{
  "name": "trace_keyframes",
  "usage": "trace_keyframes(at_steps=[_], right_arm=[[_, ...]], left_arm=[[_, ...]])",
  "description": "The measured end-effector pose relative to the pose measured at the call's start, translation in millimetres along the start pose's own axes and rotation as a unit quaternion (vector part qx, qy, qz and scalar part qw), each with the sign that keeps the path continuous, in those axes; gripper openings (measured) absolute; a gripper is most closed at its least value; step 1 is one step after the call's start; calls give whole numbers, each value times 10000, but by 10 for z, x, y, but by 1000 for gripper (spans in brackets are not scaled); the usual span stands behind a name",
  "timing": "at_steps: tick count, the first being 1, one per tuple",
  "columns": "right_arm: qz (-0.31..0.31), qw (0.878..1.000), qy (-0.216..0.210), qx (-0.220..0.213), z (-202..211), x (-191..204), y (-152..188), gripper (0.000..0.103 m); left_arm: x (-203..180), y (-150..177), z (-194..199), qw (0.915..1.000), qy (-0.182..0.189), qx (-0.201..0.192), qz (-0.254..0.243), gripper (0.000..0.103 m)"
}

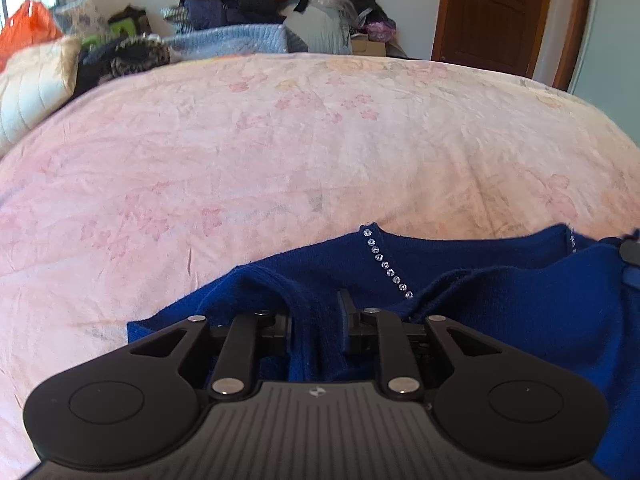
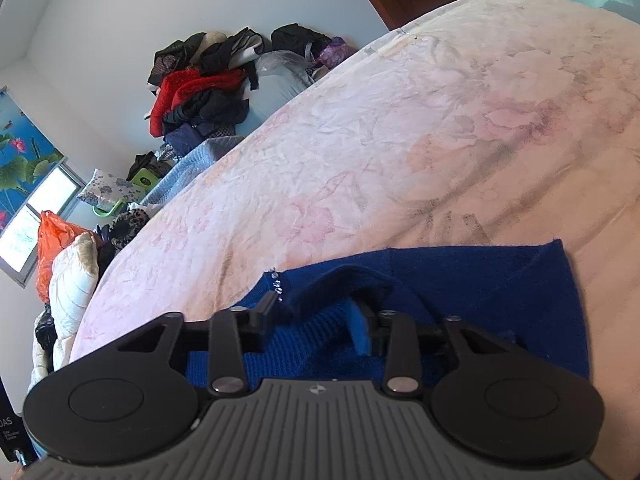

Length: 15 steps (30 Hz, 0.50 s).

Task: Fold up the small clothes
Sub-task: 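Lay the hem on the collar and open both grippers, then move both open grippers to the folded sweater's side edge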

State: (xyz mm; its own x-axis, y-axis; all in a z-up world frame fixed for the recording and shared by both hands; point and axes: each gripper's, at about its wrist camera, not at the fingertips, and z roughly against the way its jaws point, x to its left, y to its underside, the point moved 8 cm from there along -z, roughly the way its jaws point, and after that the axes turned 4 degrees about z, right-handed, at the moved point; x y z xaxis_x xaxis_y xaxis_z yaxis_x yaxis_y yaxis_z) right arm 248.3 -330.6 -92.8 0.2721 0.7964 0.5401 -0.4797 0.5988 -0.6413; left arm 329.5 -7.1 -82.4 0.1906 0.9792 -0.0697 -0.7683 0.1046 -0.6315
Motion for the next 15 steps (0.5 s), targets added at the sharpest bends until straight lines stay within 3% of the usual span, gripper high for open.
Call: trace_keyframes(at_steps=[2, 4, 6, 9, 12, 15], right_arm=[[7, 10000, 19, -94, 23, 17, -24, 57], [102, 9991, 222, -356, 88, 27, -72, 62], [454, 9958, 538, -585, 164, 94, -107, 61], [1270, 9874, 572, -754, 302, 410, -59, 66], [2211, 9709, 440, -807, 429, 868, 109, 71], [3109, 9484, 151, -602, 500, 1338, 401, 73]], left_arm=[[146, -71, 12, 9984, 243, 174, 479, 33], [349, -165, 73, 9950, 346, 127, 929, 61], [600, -285, 197, 9943, -100, -248, 1028, 77], [889, -405, 370, 9916, -775, -654, 801, 79], [1070, -370, 439, 9914, -786, -618, 845, 79], [1040, -247, 478, 9948, -617, -616, 519, 79]])
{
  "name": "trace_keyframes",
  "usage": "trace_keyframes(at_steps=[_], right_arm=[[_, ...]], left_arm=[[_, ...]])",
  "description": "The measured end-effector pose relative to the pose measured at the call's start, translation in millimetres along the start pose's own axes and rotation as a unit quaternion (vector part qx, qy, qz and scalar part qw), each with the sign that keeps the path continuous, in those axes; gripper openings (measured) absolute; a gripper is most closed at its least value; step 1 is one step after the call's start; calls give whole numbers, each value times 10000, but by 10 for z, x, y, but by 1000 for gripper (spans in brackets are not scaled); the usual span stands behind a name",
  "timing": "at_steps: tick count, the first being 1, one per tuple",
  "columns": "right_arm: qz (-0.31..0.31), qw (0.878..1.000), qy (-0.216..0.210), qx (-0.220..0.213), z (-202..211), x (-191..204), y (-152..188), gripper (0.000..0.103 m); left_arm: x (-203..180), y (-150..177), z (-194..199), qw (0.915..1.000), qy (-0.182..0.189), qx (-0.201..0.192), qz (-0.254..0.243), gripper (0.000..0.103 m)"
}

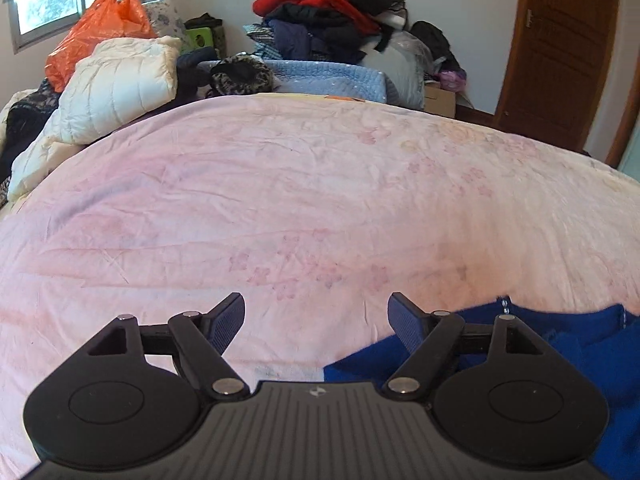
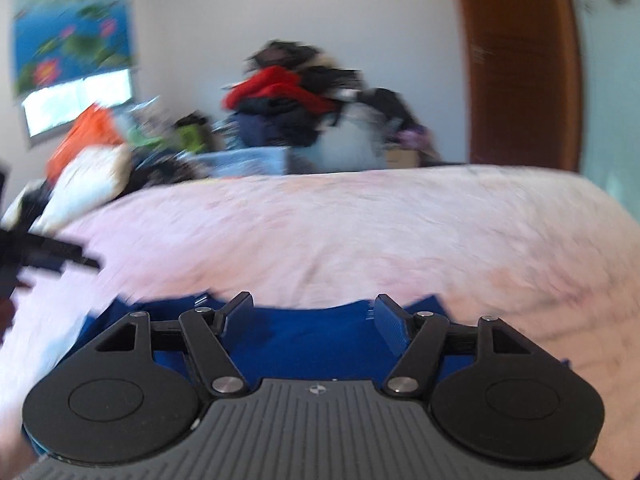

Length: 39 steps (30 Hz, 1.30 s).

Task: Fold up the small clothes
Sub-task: 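Move both open grippers to the folded sweater's side edge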

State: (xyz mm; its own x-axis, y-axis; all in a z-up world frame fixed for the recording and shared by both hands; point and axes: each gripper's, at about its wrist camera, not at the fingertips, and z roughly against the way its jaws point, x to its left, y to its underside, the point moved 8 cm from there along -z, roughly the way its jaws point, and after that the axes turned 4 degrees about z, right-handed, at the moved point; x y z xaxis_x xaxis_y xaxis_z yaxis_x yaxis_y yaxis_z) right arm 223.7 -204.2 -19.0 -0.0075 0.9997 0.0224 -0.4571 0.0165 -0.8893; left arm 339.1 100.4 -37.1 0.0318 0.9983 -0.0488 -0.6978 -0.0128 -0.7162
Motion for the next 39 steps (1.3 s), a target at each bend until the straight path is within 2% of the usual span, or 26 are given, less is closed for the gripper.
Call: trace_keyframes(at_steps=[3, 5, 6, 8, 9, 11, 12, 14, 16, 17, 18, 20, 22, 24, 26, 29, 30, 31, 33, 36, 38, 39], right_arm=[[776, 9960, -429, 136, 18, 506, -15, 76], [923, 9933, -607, 341, -100, 701, -74, 76], [857, 9923, -771, 461, -184, 779, -118, 76], [553, 9837, -1361, 1033, -460, 911, -109, 75], [314, 9757, -1706, 1336, -595, 998, -81, 75], [-218, 9503, -2479, 1869, -883, 1161, -23, 74], [-545, 9459, -2590, 1878, -1028, 1208, -53, 74], [-1267, 9552, -2247, 1453, -1242, 1102, -247, 74], [-2134, 9630, -1511, 656, -1244, 797, -497, 76], [-2324, 9638, -1251, 389, -1156, 680, -573, 75], [-2247, 9665, -1207, 298, -1038, 653, -620, 76], [-1458, 9797, -1337, 334, -762, 779, -613, 79], [-308, 9922, -1164, 330, -451, 973, -479, 88], [825, 9919, -892, 375, -137, 1164, -228, 90], [1566, 9841, -770, 321, 128, 1318, -1, 91], [1759, 9819, -628, 320, 390, 1377, 164, 91], [1637, 9843, -548, 365, 449, 1279, 189, 91], [1451, 9876, -442, 394, 491, 1213, 209, 91], [899, 9939, -389, 507, 455, 952, 254, 92], [235, 9958, -628, 619, 487, 839, 388, 92], [129, 9960, -603, 651, 536, 818, 461, 92], [152, 9963, -537, 660, 548, 811, 490, 92]], left_arm=[[-76, 159, 1, 9992, -90, 113, -368, 79], [-64, 251, 57, 9981, -263, 78, -551, 79], [-64, 294, 98, 9974, -311, 49, -652, 79], [-64, 382, 173, 9959, -349, 38, -829, 79], [-65, 436, 210, 9954, -332, 61, -901, 79], [-60, 543, 251, 9945, -230, 164, -1013, 79], [-51, 594, 269, 9940, -186, 213, -1057, 79], [-17, 664, 293, 9933, -177, 252, -1116, 79], [68, 676, 294, 9937, -210, 262, -1068, 79], [113, 669, 284, 9945, -185, 262, -1000, 79], [155, 660, 270, 9956, -102, 275, -890, 79], [199, 647, 222, 9971, 176, 408, -615, 79], [205, 662, 170, 9962, 547, 629, -269, 79], [130, 685, 188, 9937, 861, 694, -182, 79], [-14, 688, 255, 9935, 874, 488, -548, 79], [-301, 622, 319, 9885, 385, 20, -1462, 79], [-419, 561, 310, 9848, 182, -161, -1719, 82], [-540, 497, 262, 9806, 57, -293, -1935, 90], [-769, 381, 84, 9728, -211, -519, -2247, 94], [-1043, 256, -310, 9546, -864, -598, -2788, 94], [-1020, 113, -507, 9418, -1478, -767, -2919, 95], [-916, 10, -569, 9393, -1800, -844, -2797, 95]])
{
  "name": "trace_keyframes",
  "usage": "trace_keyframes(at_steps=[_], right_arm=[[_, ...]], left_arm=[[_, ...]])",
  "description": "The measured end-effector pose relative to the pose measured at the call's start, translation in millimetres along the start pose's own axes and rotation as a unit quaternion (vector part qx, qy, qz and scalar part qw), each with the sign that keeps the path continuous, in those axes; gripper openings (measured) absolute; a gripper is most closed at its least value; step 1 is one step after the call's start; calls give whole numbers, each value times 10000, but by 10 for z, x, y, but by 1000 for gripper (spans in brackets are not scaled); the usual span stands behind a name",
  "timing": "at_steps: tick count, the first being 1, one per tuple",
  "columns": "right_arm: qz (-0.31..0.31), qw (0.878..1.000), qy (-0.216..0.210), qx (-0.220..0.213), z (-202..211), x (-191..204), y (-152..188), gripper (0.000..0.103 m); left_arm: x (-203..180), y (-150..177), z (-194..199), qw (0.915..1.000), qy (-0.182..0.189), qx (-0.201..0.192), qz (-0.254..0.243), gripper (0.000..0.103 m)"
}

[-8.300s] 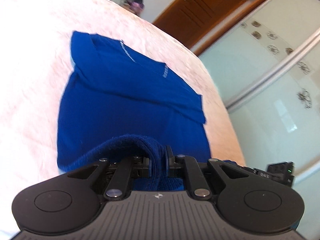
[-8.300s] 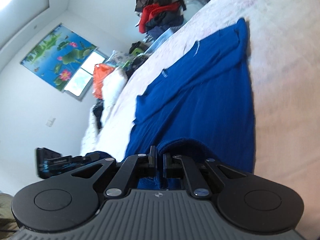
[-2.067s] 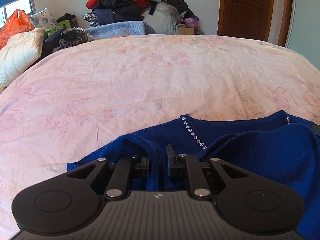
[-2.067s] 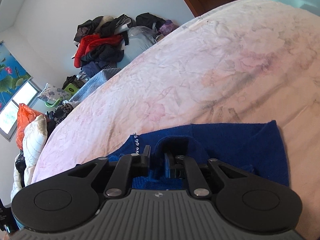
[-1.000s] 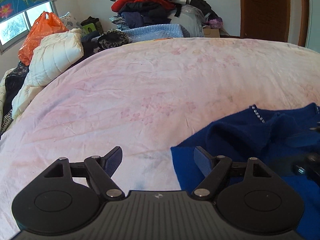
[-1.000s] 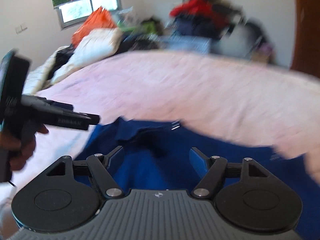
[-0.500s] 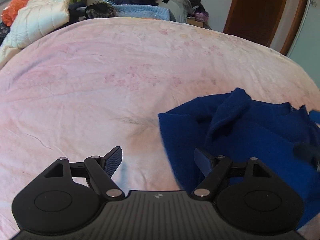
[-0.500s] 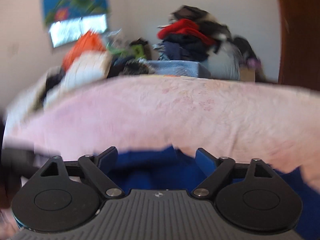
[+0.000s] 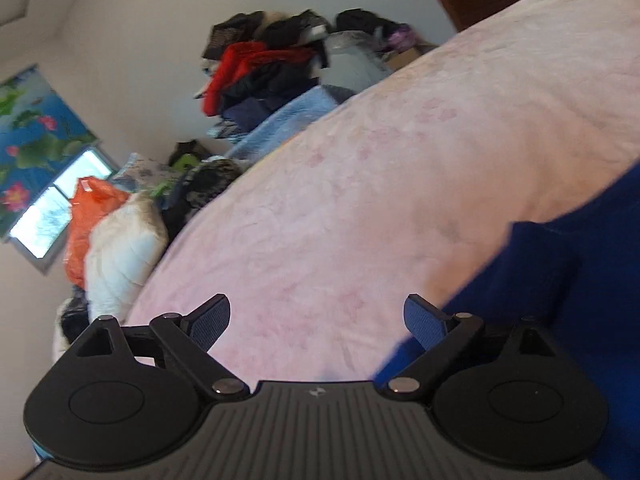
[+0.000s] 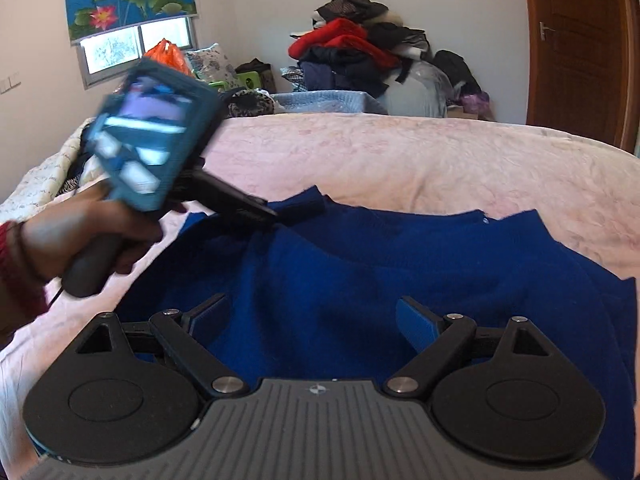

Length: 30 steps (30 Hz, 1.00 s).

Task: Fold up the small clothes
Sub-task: 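Move both open grippers to the folded sweater's side edge, then grasp the folded sweater's edge with the left gripper while the right gripper grasps beside it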

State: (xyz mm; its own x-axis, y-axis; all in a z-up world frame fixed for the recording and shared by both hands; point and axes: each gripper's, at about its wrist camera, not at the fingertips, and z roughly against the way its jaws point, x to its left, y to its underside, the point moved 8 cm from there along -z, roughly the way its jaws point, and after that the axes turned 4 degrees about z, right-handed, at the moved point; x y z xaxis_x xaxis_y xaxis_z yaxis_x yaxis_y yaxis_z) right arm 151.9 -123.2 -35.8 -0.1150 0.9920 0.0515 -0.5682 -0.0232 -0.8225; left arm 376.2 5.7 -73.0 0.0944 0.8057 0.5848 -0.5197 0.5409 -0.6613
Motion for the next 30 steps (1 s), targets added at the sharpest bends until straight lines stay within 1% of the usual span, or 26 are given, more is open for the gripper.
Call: trace_keyframes(at_steps=[1, 2, 3, 4, 5, 6, 7, 8, 11, 12, 14, 15, 17, 20, 21, 22, 23, 24, 26, 27, 28, 29, 30], right_arm=[[32, 10000, 74, 4, 21, -8, 14, 92], [63, 9999, 134, 7, 42, -10, 14, 92], [105, 9998, 183, -2, 57, 3, 3, 92], [185, 9996, 205, -33, 53, 46, -28, 92], [338, 9992, 181, -64, 72, 111, -40, 92], [574, 9982, 130, -66, 69, 211, -41, 92], [844, 9964, 98, -43, 59, 342, -31, 92], [1133, 9935, 70, -32, 36, 481, -10, 93], [1986, 9801, -44, 57, -53, 910, 121, 93], [2181, 9758, -86, 111, -74, 1028, 180, 93], [2504, 9677, -166, 254, -105, 1198, 292, 93], [2685, 9625, -171, 336, -114, 1264, 347, 93], [3025, 9521, -111, 429, -99, 1389, 439, 93], [3340, 9416, 106, 414, -135, 1514, 502, 93], [3408, 9393, 221, 331, -153, 1554, 499, 94], [3480, 9365, 336, 262, -185, 1581, 484, 94], [3548, 9336, 470, 198, -213, 1605, 468, 94], [3622, 9299, 632, 132, -243, 1624, 452, 94], [3838, 9186, 943, -36, -303, 1656, 448, 94], [3902, 9148, 1041, -107, -348, 1670, 433, 94], [3933, 9126, 1101, -160, -382, 1681, 404, 92], [3974, 9103, 1140, -209, -430, 1702, 377, 90], [4010, 9082, 1168, -260, -490, 1714, 356, 85]], left_arm=[[170, 4, -110, 9993, -260, 124, 233, 95], [387, 48, -210, 9968, -397, 333, 602, 94], [580, 114, -278, 9930, -377, 547, 972, 94], [802, 229, -313, 9867, -215, 785, 1408, 94], [961, 338, -315, 9800, 91, 949, 1746, 94], [1064, 443, -287, 9733, 472, 1061, 1980, 94], [1129, 535, -232, 9663, 869, 1130, 2144, 94], [1161, 638, -131, 9573, 1367, 1167, 2264, 94], [1077, 871, 226, 9290, 2694, 1164, 2255, 94], [1045, 925, 325, 9204, 3009, 1137, 2223, 94], [889, 1053, 534, 8979, 3637, 1211, 2162, 94], [793, 1092, 597, 8872, 3905, 1259, 2111, 94], [595, 1115, 645, 8673, 4323, 1344, 2069, 94], [373, 1088, 536, 8388, 4698, 1527, 2290, 94], [322, 1080, 479, 8309, 4751, 1590, 2419, 97], [316, 1050, 443, 8256, 4782, 1508, 2587, 100], [307, 999, 396, 8169, 4839, 1471, 2774, 100], [292, 930, 347, 8053, 4926, 1485, 2945, 100], [262, 816, 251, 7809, 5084, 1460, 3323, 100], [241, 768, 194, 7720, 5117, 1444, 3483, 100], [220, 723, 147, 7659, 5135, 1438, 3592, 99], [181, 678, 107, 7624, 5128, 1442, 3673, 99], [154, 645, 73, 7622, 5097, 1440, 3722, 91]])
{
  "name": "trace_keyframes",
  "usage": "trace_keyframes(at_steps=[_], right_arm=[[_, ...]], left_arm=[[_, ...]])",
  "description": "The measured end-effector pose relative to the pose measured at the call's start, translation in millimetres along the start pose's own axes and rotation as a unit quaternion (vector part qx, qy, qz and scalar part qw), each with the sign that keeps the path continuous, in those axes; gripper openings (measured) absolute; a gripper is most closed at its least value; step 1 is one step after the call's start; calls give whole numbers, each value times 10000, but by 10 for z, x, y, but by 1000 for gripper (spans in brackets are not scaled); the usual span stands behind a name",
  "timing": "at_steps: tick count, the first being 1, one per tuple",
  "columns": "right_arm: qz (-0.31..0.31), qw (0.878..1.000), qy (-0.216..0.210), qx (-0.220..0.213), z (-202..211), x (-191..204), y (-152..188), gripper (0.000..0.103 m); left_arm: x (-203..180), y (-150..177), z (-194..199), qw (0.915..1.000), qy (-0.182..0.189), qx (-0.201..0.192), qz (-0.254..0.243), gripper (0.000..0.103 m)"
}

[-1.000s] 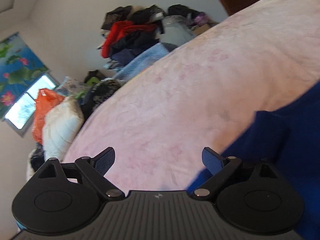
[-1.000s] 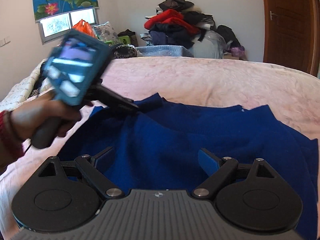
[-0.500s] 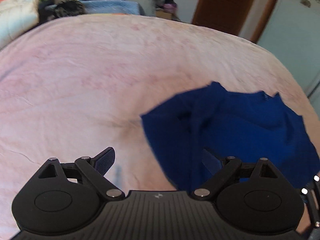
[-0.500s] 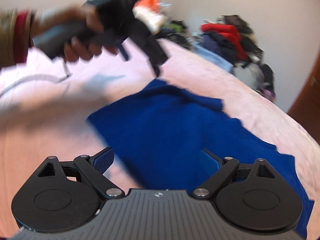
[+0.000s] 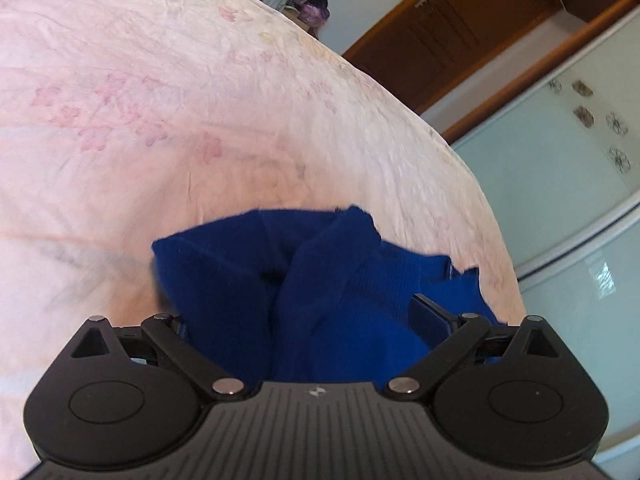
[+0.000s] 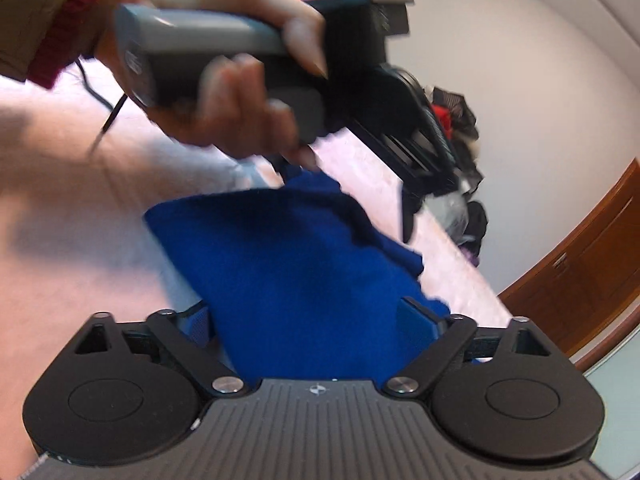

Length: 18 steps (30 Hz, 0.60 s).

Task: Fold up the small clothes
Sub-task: 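Grasp the folded sweater's edge with the left gripper while the right gripper grasps beside it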

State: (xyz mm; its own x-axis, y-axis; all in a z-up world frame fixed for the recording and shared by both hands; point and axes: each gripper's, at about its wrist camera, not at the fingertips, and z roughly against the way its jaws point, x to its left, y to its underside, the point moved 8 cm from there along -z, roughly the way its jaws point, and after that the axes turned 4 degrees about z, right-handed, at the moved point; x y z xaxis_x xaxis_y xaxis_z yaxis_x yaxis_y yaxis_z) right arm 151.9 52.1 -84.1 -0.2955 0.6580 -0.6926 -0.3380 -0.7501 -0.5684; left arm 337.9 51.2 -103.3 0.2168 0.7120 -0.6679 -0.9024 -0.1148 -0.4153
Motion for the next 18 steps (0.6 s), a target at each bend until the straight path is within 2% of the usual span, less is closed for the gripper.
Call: trace_keyframes(at_steps=[1, 2, 3, 4, 6, 7, 10, 15, 18], right_arm=[[35, 10000, 29, -28, -47, 12, -27, 78], [63, 10000, 1, -58, -84, 23, -53, 72], [80, 9999, -60, -45, -124, 29, -65, 56], [69, 9999, -140, -15, -156, 30, -77, 35], [-38, 9997, -236, 45, -198, 4, -77, 14], [-141, 9995, -291, 27, -196, -20, -78, 10], [-825, 9946, -622, -105, -122, -192, -62, 8], [-2105, 9705, -1112, -387, 55, -675, 50, 7], [-2682, 9556, -1097, -534, 263, -972, 176, 7]], left_arm=[[-10, -22, -39, 10000, -54, -15, 7, 72], [-18, -33, -75, 9999, -138, 6, 0, 59], [-17, -38, -102, 9996, -275, 67, 8, 36], [-3, -44, -127, 9990, -425, 99, 24, 29], [-3, -38, -117, 9980, -627, 64, -59, 17], [-6, -33, -98, 9973, -728, 45, -111, 15], [-113, -35, -21, 9951, -957, -101, -231, 13], [-480, -89, 123, 9921, -1101, -421, -426, 13], [-748, -125, 166, 9913, -1082, -563, -489, 13]])
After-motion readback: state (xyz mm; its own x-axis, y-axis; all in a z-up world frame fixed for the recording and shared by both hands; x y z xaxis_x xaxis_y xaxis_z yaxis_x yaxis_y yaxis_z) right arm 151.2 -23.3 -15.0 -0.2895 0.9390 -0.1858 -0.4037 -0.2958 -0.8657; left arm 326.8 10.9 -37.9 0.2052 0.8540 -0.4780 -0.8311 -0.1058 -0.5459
